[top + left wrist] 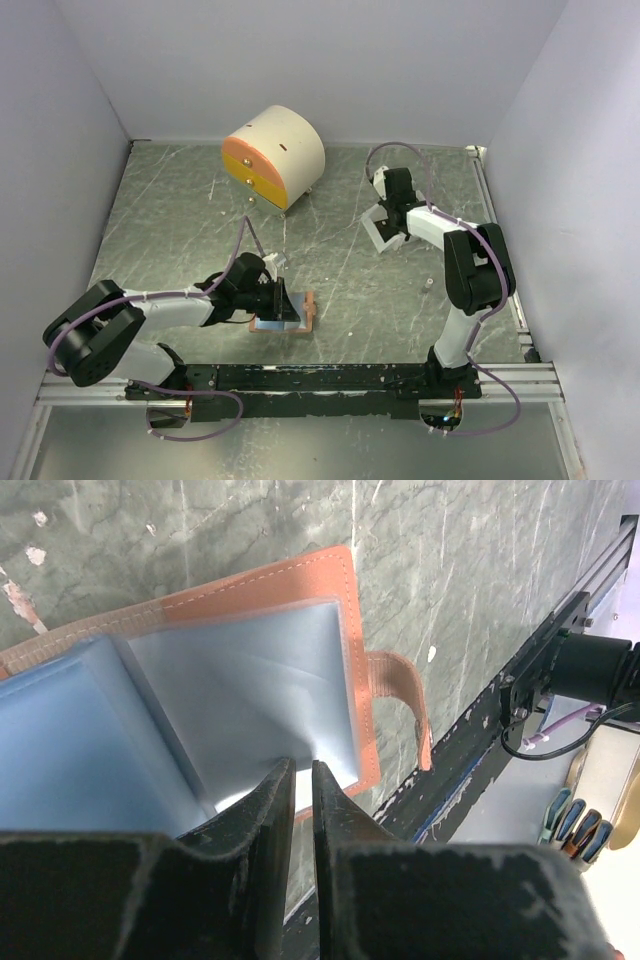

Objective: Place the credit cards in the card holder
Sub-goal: Pick up the credit card from the storage box.

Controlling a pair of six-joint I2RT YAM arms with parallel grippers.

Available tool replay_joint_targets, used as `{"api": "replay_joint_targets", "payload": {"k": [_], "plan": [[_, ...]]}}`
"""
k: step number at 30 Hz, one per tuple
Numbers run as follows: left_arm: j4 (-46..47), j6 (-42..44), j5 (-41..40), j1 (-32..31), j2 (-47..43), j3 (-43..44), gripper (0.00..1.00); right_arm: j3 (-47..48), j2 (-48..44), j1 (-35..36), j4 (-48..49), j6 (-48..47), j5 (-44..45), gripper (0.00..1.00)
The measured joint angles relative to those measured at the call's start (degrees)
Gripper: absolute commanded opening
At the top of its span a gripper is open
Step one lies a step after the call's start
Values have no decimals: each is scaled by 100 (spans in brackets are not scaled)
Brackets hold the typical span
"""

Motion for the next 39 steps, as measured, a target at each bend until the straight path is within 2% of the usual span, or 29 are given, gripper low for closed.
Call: {"api": "replay_joint_targets", "payload": {"k": [3, 14, 27, 39], "plan": [[2, 0, 0, -9, 28, 2, 23, 0, 0, -28, 0, 15, -98, 10], [2, 2, -2, -37, 168, 120, 23, 264, -105, -98, -433, 260, -466, 0], [-11, 11, -17, -122, 354, 400, 23, 483, -404, -98, -1080, 909, -599, 0], [-181, 118, -201, -153, 507, 686, 23, 769, -1226, 160, -1867, 2297, -393, 0]]}}
